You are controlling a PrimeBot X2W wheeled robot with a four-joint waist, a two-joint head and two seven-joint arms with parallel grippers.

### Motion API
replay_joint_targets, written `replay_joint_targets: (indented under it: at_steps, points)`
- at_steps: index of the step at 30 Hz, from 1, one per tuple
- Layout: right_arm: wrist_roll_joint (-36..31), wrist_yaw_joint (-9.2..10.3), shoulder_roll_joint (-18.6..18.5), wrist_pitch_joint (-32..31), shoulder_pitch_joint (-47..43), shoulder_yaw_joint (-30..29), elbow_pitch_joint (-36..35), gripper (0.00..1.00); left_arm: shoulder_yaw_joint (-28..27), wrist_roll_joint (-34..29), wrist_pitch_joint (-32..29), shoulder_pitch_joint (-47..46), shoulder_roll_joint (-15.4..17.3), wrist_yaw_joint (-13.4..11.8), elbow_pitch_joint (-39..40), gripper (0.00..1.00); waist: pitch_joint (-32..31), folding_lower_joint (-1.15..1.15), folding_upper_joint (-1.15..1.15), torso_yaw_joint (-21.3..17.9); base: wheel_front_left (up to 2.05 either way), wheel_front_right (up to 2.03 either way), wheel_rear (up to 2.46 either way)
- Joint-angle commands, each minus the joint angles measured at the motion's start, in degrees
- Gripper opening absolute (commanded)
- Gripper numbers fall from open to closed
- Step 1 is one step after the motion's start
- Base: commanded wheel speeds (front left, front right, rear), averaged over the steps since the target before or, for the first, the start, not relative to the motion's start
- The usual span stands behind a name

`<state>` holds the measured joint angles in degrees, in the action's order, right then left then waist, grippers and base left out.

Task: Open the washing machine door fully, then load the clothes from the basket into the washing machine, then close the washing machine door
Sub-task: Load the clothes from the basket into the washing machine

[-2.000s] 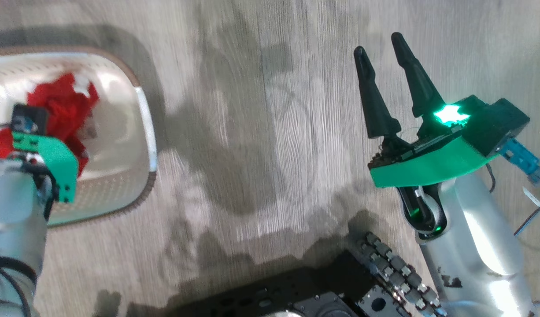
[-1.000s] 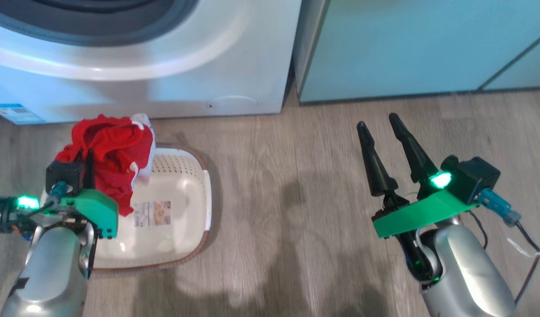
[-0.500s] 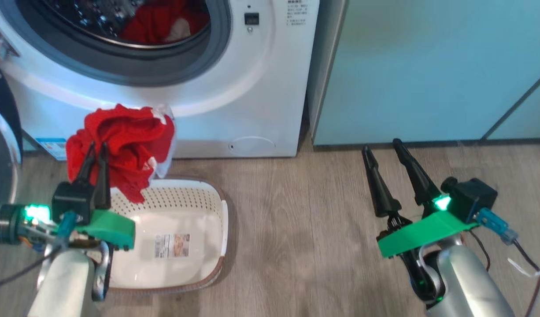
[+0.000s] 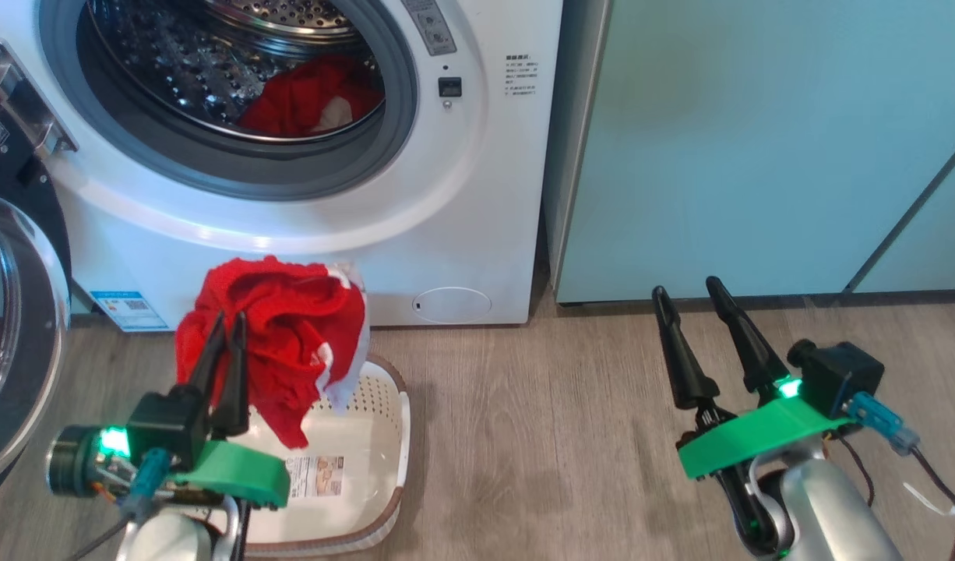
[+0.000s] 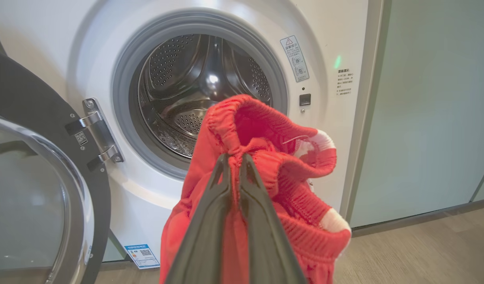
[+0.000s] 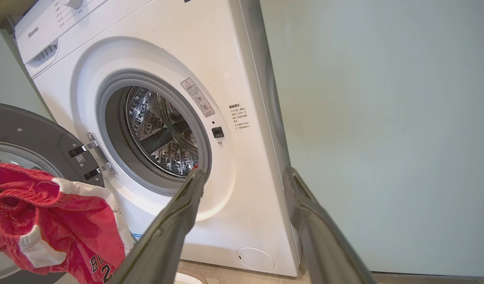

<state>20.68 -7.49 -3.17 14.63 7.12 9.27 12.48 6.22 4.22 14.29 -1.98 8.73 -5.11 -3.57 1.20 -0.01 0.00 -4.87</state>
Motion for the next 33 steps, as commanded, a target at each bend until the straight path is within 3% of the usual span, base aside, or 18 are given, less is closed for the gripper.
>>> replay_joint_targets:
  at_steps: [1, 14, 33]
  points:
    - [-0.21, 0.00, 0.29, 0.37, 0.38, 0.74, -1.71, 1.00, -2.53, 0.26, 0.71, -1.86, -0.21, 0.41, 2.61, 0.00, -0.23, 0.01, 0.00, -0.03, 0.00, 0.00, 0.00]
    - [0.13, 0.00, 0.29, 0.37, 0.10, 0.00, -1.78, 1.00, -5.11, -0.59, 0.71, -1.08, -4.14, 4.34, 3.50, 0.00, -0.67, 0.01, 0.00, -0.01, 0.00, 0.00, 0.00]
    - [0.50, 0.00, 0.29, 0.37, 0.69, 0.25, -2.53, 1.00, -8.56, -2.11, 0.71, -3.35, -5.28, 6.84, 4.01, 0.00, 2.91, 0.01, 0.00, -1.03, 0.00, 0.00, 0.00]
